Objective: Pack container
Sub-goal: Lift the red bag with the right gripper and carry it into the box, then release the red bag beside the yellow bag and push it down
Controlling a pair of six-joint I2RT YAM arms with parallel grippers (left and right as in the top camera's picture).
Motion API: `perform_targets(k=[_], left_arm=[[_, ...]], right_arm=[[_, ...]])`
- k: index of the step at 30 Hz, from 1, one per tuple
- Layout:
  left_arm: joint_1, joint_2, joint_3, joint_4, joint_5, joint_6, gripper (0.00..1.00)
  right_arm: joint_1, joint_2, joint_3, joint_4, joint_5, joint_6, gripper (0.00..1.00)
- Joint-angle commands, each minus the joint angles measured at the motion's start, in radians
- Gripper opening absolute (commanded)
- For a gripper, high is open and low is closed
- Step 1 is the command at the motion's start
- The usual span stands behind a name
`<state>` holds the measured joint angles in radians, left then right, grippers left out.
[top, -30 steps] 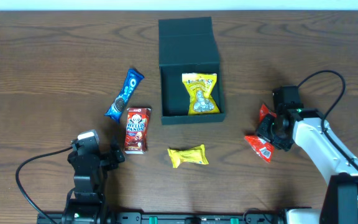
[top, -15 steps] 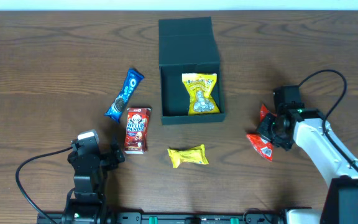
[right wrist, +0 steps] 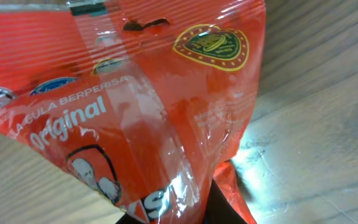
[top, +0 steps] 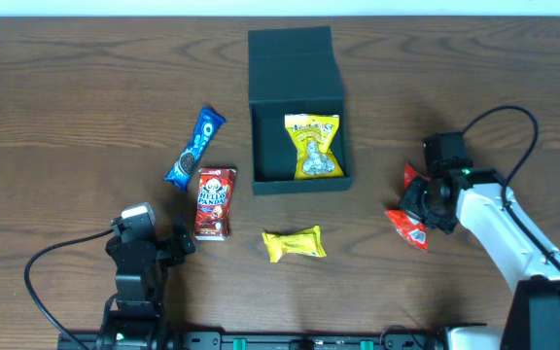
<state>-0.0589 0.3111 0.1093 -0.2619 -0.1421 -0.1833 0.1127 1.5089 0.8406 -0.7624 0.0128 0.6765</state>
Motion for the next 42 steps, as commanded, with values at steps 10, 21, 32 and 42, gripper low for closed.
perform_targets(k=[10, 21, 32, 42], left_arm=[[0.006, -0.006, -0.025, -0.01, -0.018, -0.004, 0.95], [0.006, -0.006, -0.025, -0.01, -0.018, -0.004, 0.95], [0.006, -0.006, -0.025, -0.01, -0.018, -0.004, 0.95], [0.006, -0.006, -0.025, -0.01, -0.018, -0.004, 0.95]], right_arm=[[0.17, -0.024, 0.425, -0.314, 0.017, -0.149, 0.01], [0.43, 0.104, 0.801, -0.439, -0.003, -0.274, 0.02], [0.477, 0.457, 0.988, -0.344, -0.053, -0.251, 0.01], [0.478, 0.538, 0.993, -0.209, -0.167, -0.271, 0.01]])
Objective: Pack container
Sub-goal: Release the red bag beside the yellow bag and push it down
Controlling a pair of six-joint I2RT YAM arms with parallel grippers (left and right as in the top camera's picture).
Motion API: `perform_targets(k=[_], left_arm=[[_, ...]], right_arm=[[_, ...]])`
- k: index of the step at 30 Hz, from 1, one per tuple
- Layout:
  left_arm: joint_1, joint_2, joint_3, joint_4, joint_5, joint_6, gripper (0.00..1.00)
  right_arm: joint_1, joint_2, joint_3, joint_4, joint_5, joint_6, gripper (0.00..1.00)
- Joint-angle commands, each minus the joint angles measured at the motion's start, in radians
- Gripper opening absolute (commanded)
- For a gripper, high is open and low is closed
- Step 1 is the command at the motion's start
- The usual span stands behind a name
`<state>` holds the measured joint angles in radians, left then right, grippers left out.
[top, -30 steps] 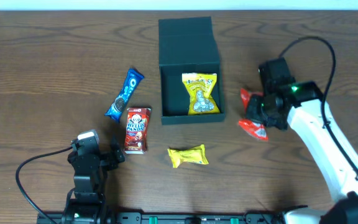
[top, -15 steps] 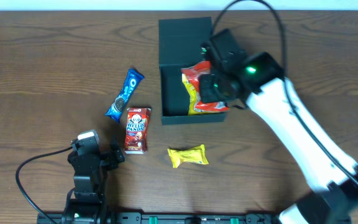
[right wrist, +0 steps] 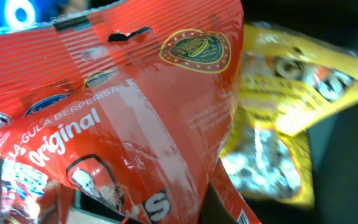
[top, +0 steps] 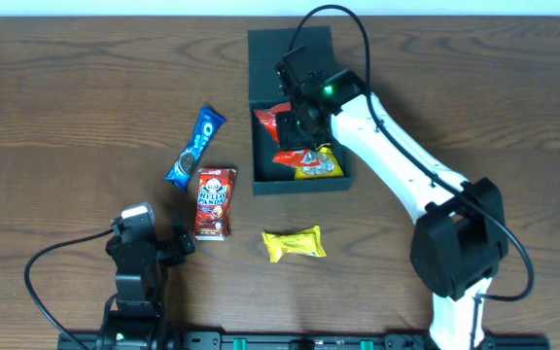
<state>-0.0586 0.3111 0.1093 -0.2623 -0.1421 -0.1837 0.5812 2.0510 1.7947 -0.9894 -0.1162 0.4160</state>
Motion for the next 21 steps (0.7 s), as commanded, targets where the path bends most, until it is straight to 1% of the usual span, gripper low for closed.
perform_targets(k=[1, 4, 8, 10, 16, 21], left_arm=[[0.006, -0.006, -0.025, -0.01, -0.017, -0.004, 0.95], [0.006, -0.006, -0.025, -0.01, -0.017, -0.004, 0.95], [0.006, -0.006, -0.025, -0.01, -0.018, -0.004, 0.95], [0.006, -0.006, -0.025, -0.01, -0.018, -0.004, 0.95], [0.006, -0.006, -0.025, -0.01, -0.018, -0.004, 0.95], [0.006, -0.006, -0.025, -0.01, -0.018, -0.004, 0.95]], right_arm=[[0.01, -0.003, 0.039, 0.027, -0.039, -0.01, 0.01], [0.01, -0.003, 0.039, 0.045, -0.025, -0.01, 0.01], [0.012, 0.002, 0.039, 0.045, 0.057, -0.002, 0.02], [0.017, 0.011, 0.039, 0.039, 0.087, 0.027, 0.02], [0.034, 0.063, 0.039, 0.048, 0.085, 0.085, 0.02], [0.047, 0.09, 0.039, 0.072, 0.059, 0.087, 0.02]])
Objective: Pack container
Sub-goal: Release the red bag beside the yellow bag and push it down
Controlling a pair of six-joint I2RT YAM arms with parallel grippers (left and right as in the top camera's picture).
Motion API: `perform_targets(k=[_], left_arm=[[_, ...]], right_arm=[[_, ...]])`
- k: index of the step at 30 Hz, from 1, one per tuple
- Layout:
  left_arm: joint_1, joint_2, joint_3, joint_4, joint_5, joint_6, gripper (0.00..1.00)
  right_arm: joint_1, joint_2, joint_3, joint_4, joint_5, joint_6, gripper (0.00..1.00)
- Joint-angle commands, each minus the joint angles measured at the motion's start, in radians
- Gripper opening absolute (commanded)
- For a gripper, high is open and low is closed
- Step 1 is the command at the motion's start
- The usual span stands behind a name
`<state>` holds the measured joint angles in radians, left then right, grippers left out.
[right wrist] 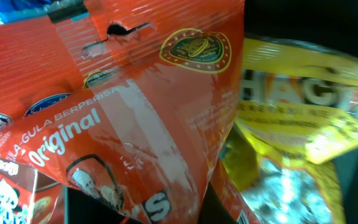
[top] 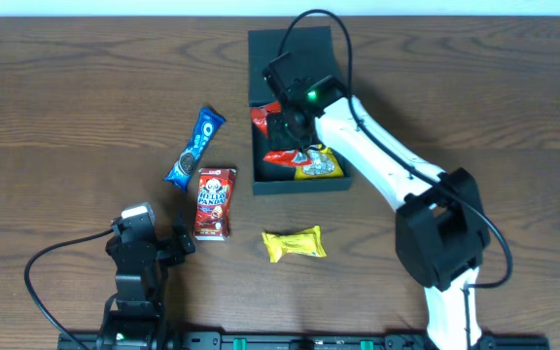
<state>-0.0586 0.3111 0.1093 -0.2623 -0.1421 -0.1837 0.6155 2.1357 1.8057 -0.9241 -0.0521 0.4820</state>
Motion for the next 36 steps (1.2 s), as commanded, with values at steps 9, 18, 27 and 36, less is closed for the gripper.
perform_targets(k=[9, 18, 27, 36], left_arm=[[0.006, -0.006, -0.025, -0.01, -0.017, -0.004, 0.95], [0.006, -0.006, -0.025, -0.01, -0.018, -0.004, 0.95], [0.006, -0.006, -0.025, -0.01, -0.018, -0.004, 0.95], [0.006, -0.006, -0.025, -0.01, -0.018, -0.004, 0.95]], right_arm=[[0.016, 0.01, 0.026, 0.005, 0.08, 0.022, 0.54], [0.015, 0.009, 0.04, -0.003, 0.082, 0.021, 0.99], [0.016, -0.015, 0.167, -0.16, 0.129, 0.019, 0.99], [0.002, -0.012, 0.115, -0.193, 0.228, 0.041, 0.99]])
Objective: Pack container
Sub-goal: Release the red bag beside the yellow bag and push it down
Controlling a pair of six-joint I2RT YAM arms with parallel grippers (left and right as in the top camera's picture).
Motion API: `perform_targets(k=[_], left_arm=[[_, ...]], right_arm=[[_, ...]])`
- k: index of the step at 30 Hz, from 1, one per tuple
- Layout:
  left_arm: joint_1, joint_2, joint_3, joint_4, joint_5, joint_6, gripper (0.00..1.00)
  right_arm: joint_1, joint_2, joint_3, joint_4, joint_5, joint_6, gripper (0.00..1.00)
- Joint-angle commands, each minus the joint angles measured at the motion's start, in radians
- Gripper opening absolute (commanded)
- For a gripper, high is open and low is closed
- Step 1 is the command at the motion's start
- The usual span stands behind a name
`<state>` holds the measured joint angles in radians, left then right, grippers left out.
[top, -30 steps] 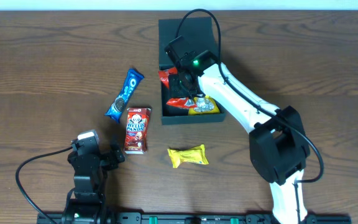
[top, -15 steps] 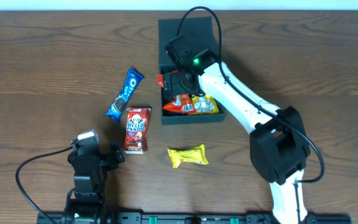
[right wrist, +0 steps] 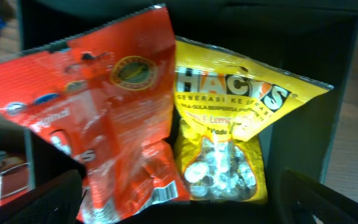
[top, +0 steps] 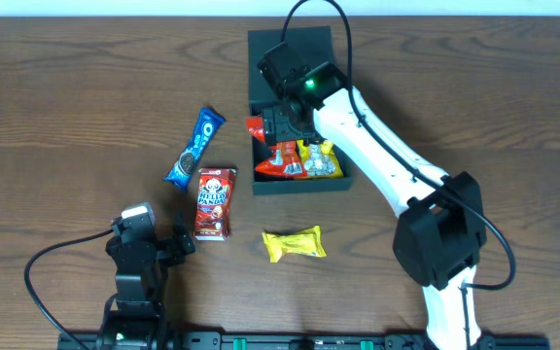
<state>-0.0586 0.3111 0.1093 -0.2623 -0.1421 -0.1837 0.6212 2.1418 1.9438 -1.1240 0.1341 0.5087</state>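
Observation:
The dark green box (top: 299, 184) stands open at the table's middle back, its lid (top: 290, 49) folded away. Inside lie a yellow Hacks candy bag (top: 323, 160) (right wrist: 229, 137) on the right and a red snack bag (top: 278, 160) (right wrist: 104, 118) on the left, the red bag's upper end leaning at the left wall. My right gripper (top: 286, 123) (right wrist: 182, 211) hovers over the box, open, with both bags loose below its spread fingers (right wrist: 42, 199). My left gripper (top: 179, 243) rests near the front left, holding nothing that I can see.
A blue Oreo pack (top: 194, 148) and a red Hello Panda box (top: 215, 202) lie left of the box. A yellow wrapped packet (top: 295, 243) lies in front of it. The right arm stretches from the front right across to the box.
My right gripper has opened and let go of the red bag, which now lies in the box beside the yellow bag. The gripper sits higher and slightly farther back. The left arm is unmoved.
The right gripper was shut on the red bag at the table's right side. Then it held the bag over the box, above the yellow bag. Later it was lower at the box's left half. Now the bag lies released inside.

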Motion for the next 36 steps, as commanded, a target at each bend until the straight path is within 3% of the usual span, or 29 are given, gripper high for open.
perform_targets(k=[1, 10, 30, 36], left_arm=[[0.006, -0.006, -0.025, -0.01, -0.018, -0.004, 0.95], [0.006, -0.006, -0.025, -0.01, -0.017, -0.004, 0.95], [0.006, -0.006, -0.025, -0.01, -0.018, -0.004, 0.95], [0.006, -0.006, -0.025, -0.01, -0.017, -0.004, 0.95]], right_arm=[[-0.004, -0.015, -0.031, 0.014, 0.042, 0.014, 0.99], [-0.006, 0.006, -0.113, 0.062, 0.076, 0.014, 0.99], [-0.002, 0.052, -0.115, 0.143, 0.039, 0.01, 0.99], [0.003, -0.04, -0.068, 0.133, 0.02, 0.002, 0.99]])
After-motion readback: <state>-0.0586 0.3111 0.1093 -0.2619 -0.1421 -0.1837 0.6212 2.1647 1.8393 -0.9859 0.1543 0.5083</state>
